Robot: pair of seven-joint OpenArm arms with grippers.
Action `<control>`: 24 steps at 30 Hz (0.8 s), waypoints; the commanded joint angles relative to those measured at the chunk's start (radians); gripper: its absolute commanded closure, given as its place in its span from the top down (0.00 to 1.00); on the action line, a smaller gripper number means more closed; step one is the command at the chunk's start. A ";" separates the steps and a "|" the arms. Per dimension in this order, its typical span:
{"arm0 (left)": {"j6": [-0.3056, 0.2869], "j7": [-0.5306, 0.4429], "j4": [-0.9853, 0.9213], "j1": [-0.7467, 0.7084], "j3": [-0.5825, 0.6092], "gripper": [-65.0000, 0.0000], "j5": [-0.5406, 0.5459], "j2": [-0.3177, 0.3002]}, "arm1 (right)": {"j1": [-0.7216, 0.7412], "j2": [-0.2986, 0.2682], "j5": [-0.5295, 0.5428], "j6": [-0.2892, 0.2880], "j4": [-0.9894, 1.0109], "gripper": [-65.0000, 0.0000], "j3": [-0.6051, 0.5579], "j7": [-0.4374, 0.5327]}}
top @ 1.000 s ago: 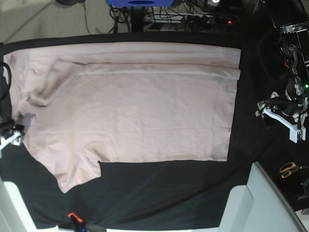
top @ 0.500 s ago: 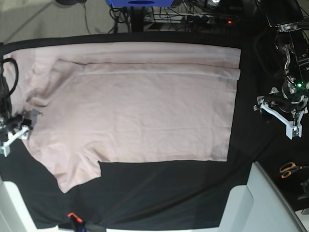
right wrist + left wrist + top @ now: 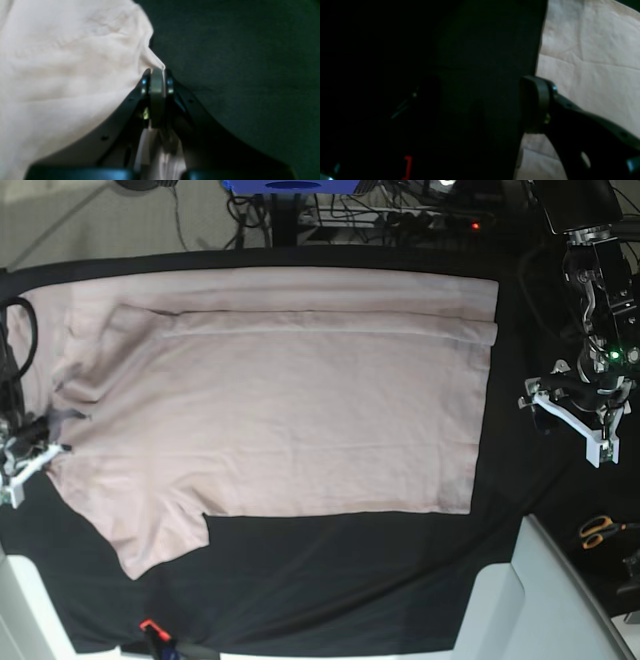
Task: Fold the T-shirt properly
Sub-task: 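Grasp the shirt's side edge with the right gripper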
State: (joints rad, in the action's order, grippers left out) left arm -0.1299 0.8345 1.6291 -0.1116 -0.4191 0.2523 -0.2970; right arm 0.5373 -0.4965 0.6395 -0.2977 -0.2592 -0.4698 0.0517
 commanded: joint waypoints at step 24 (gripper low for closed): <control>0.005 -0.019 0.010 0.017 -0.004 0.72 0.000 -0.015 | -0.357 -0.097 0.007 0.005 -0.733 0.00 0.431 -0.438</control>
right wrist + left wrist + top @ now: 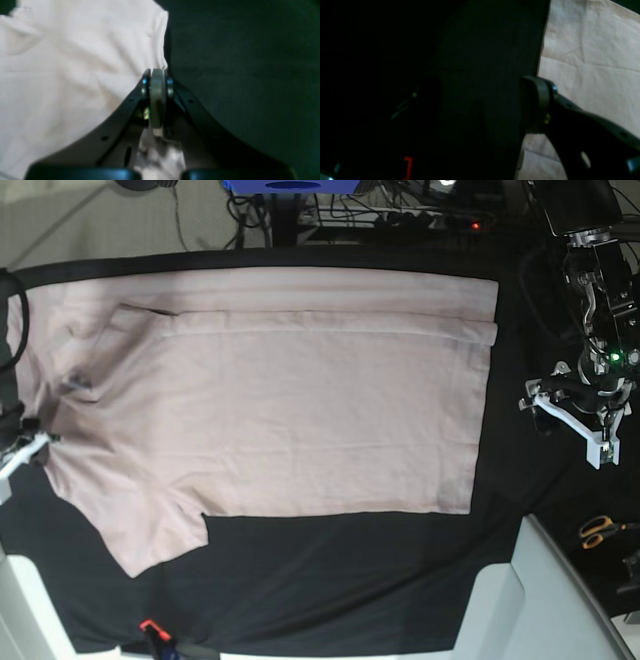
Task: Fold the T-shirt properly
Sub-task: 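Grasp the shirt's side edge with the right gripper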
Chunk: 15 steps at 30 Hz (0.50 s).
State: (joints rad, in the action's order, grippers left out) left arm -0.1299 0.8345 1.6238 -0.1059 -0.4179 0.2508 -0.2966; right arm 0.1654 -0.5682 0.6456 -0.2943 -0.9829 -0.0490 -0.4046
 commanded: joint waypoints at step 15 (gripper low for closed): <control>0.005 -0.019 0.016 0.005 -0.005 0.72 0.002 -0.016 | -0.048 0.046 0.003 0.002 -0.189 0.54 0.166 -0.227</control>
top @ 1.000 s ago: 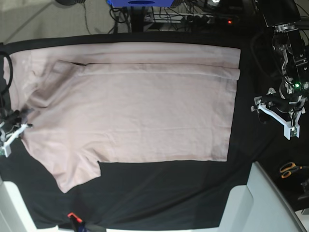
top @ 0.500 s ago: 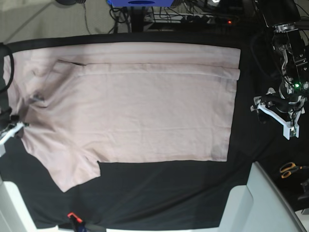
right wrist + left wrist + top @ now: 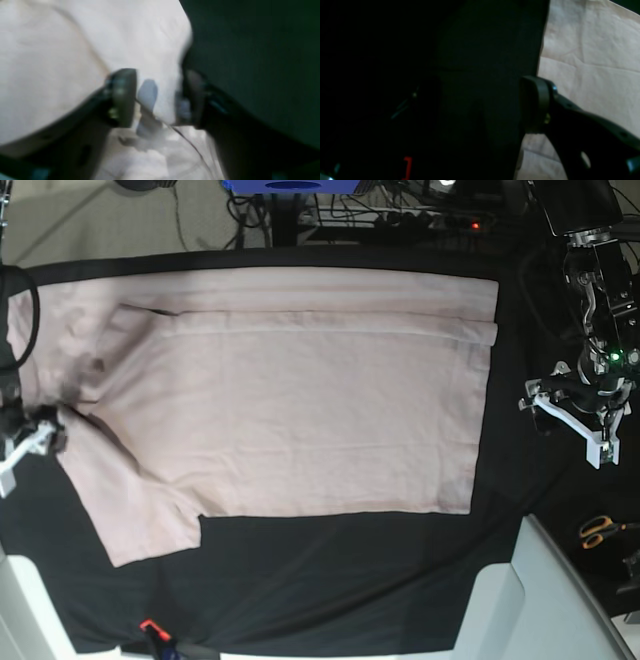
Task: Fold the T-shirt properly
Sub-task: 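Grasp the shirt's side edge with the right gripper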
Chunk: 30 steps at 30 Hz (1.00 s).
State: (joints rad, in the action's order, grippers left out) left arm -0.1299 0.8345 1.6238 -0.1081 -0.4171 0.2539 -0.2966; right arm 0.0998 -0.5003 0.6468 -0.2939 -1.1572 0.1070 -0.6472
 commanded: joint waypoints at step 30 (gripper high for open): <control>0.005 -0.019 0.017 0.002 -0.013 0.72 -0.003 0.003 | 0.479 0.150 -0.565 -0.047 0.784 0.38 0.010 0.336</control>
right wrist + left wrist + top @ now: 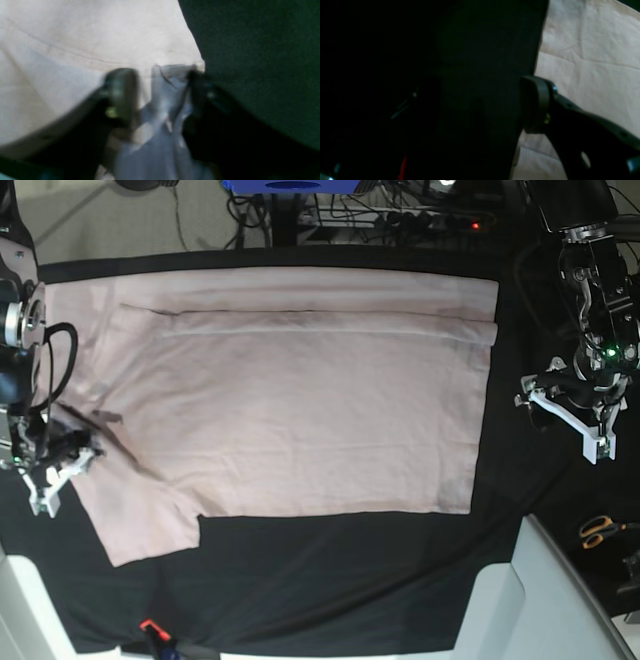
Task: Fold the T-shirt properly
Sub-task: 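Grasp the shirt's side edge with the right gripper, then move the left gripper down and grasp the opposite side edge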
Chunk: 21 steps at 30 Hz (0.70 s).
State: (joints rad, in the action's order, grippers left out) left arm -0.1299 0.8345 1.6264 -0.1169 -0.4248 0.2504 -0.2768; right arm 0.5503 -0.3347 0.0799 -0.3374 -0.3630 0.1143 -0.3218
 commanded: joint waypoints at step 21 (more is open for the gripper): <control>0.000 -0.077 -0.782 0.604 0.231 0.74 0.000 -0.062 | -0.040 -0.014 0.002 -0.007 -0.255 0.00 0.002 -0.017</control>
State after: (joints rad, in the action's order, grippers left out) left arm -0.1276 0.7670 0.8219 0.4587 -0.1913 0.2436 -0.3283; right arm 0.4808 -0.3321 0.0788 -0.3492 -0.6003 0.1120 -0.3553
